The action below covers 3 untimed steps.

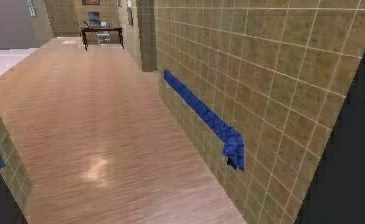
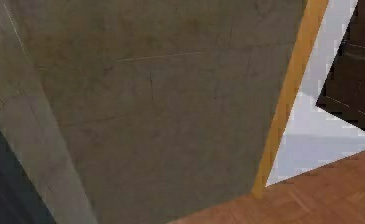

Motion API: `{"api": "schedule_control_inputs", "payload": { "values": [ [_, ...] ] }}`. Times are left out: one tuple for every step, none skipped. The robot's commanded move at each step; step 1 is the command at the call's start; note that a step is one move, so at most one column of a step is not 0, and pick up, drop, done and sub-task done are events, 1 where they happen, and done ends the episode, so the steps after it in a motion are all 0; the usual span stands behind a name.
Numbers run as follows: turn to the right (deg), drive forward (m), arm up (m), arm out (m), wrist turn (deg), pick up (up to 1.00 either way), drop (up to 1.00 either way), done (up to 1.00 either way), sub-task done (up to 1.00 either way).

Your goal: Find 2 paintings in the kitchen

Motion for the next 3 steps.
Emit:
{"api": "schedule_control_inputs", "payload": {
  "values": [
    [-27.0, 0.00, 0.00, 0.00, 0.0, 0.00, 0.00, 0.00, 0.00],
    [0.0, 1.00, 0.00, 0.00, 0.0, 0.00, 0.00, 0.00, 0.00],
    [-9.0, 0.00, 0.00, 0.00, 0.0, 0.00, 0.00, 0.00, 0.00]
  ]
}}
